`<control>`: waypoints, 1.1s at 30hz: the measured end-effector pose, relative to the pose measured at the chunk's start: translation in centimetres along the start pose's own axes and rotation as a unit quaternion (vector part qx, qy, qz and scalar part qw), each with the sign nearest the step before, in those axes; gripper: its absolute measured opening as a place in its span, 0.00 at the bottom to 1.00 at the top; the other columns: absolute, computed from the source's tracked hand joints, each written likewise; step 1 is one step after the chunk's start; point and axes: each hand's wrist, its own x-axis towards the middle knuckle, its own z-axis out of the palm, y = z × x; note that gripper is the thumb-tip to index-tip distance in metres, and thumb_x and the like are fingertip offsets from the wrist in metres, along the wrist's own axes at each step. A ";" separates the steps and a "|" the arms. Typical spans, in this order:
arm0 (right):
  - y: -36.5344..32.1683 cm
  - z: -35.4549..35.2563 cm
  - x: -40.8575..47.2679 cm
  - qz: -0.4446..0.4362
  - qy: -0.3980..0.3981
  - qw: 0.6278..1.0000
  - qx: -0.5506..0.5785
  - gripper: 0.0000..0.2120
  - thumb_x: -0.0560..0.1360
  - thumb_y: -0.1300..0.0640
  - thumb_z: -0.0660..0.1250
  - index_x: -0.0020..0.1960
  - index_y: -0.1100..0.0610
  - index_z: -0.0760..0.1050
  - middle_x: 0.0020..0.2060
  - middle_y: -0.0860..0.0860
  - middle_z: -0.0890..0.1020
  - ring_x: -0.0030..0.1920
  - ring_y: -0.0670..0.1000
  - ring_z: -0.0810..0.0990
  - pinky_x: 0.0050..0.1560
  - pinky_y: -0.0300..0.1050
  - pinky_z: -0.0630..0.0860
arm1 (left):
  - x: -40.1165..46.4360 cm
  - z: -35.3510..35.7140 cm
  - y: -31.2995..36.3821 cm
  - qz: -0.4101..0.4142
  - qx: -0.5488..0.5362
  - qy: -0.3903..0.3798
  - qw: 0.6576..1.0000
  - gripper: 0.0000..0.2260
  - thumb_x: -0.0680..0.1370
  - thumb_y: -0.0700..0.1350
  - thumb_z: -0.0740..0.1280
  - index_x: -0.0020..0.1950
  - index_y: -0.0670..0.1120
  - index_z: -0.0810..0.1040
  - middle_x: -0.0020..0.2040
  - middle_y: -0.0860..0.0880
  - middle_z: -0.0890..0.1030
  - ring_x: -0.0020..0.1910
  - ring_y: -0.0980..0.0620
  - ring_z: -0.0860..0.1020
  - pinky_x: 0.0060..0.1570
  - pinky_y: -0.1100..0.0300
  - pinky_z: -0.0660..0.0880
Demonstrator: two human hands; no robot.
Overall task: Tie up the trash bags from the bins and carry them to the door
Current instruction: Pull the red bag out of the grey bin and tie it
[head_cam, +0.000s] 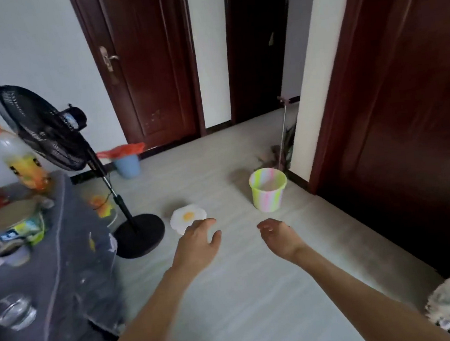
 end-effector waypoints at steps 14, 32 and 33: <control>-1.3 -4.0 45.3 -0.022 -0.056 0.997 -0.042 0.13 0.78 0.64 0.57 0.57 0.62 0.77 0.59 0.57 0.79 0.60 0.55 0.76 0.55 0.38 0.66 | 42.8 4.3 -3.1 -0.087 -0.079 0.002 0.993 0.16 0.78 0.47 0.61 0.66 0.48 0.72 0.65 0.47 0.74 0.64 0.48 0.72 0.65 0.56 0.67; -22.6 9.7 101.0 -0.131 -0.260 0.957 -0.014 0.13 0.79 0.58 0.56 0.57 0.60 0.75 0.50 0.54 0.79 0.50 0.52 0.78 0.51 0.44 0.72 | 88.3 -4.6 -24.8 -0.287 -0.069 0.182 0.938 0.15 0.78 0.44 0.63 0.64 0.45 0.73 0.61 0.46 0.76 0.58 0.48 0.76 0.58 0.59 0.69; -24.7 11.1 104.3 -0.129 -0.267 0.955 -0.015 0.13 0.79 0.58 0.56 0.58 0.60 0.75 0.51 0.54 0.79 0.50 0.52 0.77 0.51 0.45 0.72 | 91.3 -6.0 -27.1 -0.292 -0.074 0.187 0.935 0.15 0.77 0.44 0.63 0.64 0.45 0.73 0.61 0.46 0.76 0.58 0.47 0.76 0.58 0.58 0.69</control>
